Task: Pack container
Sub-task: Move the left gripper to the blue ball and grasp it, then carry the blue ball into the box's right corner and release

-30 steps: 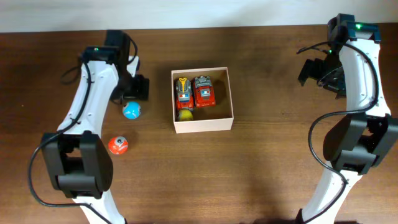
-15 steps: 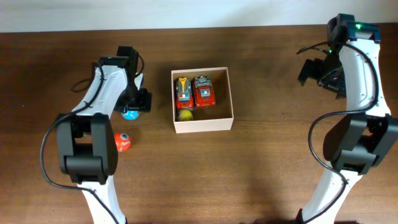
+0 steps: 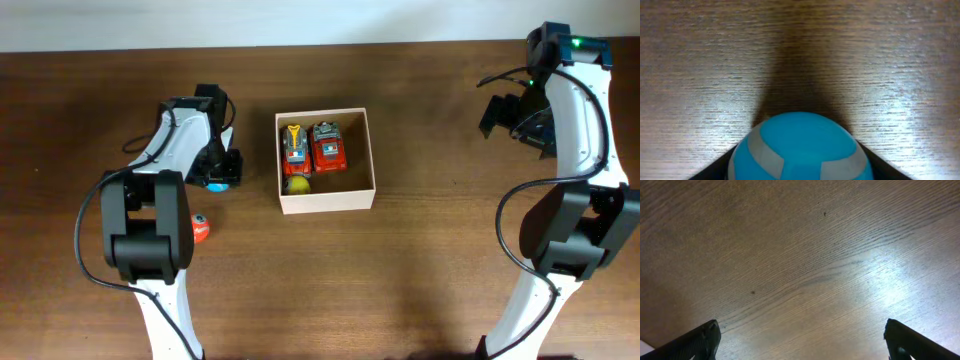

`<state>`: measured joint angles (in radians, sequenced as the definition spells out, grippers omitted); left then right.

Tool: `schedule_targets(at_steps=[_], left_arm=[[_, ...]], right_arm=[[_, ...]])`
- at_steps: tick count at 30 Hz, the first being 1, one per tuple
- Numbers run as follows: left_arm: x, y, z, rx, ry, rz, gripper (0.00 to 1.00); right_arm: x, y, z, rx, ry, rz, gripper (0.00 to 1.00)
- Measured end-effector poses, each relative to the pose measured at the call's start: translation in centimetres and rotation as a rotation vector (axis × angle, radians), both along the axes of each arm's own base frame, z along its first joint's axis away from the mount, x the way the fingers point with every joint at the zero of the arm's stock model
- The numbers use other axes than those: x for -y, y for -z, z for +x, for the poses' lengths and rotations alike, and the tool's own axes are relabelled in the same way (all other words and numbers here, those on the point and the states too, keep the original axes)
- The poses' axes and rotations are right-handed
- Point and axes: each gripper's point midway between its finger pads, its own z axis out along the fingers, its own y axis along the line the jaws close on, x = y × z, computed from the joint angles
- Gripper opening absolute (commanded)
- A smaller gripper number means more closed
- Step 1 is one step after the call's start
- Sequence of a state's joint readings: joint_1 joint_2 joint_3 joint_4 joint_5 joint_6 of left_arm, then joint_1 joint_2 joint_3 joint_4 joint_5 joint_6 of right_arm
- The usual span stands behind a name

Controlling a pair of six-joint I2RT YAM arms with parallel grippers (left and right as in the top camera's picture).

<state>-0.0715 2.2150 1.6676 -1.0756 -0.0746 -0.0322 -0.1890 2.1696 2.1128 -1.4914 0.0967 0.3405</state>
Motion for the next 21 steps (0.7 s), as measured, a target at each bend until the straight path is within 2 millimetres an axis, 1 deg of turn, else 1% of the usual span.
schedule_targets(at_steps=[1, 2, 12, 14, 15, 17, 21], left_arm=[[0.1, 0.0, 0.0, 0.0, -0.004, -0.003, 0.37], [0.1, 0.0, 0.0, 0.001, -0.004, -0.004, 0.32], [0.1, -0.3, -0.1, -0.005, -0.007, -0.008, 0.31], [0.4, -0.8, -0.7, -0.041, -0.008, -0.023, 0.31], [0.6, -1.2, -0.9, -0.053, -0.008, -0.034, 0.31], [1.3, -2.5, -0.4, -0.047, -0.008, -0.062, 0.31], [4.1, -7.0, 1.9, 0.022, 0.053, -0.184, 0.32]], right_arm=[[0.0, 0.0, 0.0, 0.0, 0.0, 0.0, 0.99], [0.0, 0.0, 0.0, 0.0, 0.0, 0.0, 0.99], [0.0, 0.0, 0.0, 0.0, 0.0, 0.0, 0.99], [0.0, 0.0, 0.0, 0.0, -0.001, 0.0, 0.99], [0.0, 0.0, 0.0, 0.0, 0.0, 0.0, 0.99], [0.0, 0.0, 0.0, 0.0, 0.0, 0.0, 0.98], [0.0, 0.0, 0.0, 0.0, 0.0, 0.0, 0.99]])
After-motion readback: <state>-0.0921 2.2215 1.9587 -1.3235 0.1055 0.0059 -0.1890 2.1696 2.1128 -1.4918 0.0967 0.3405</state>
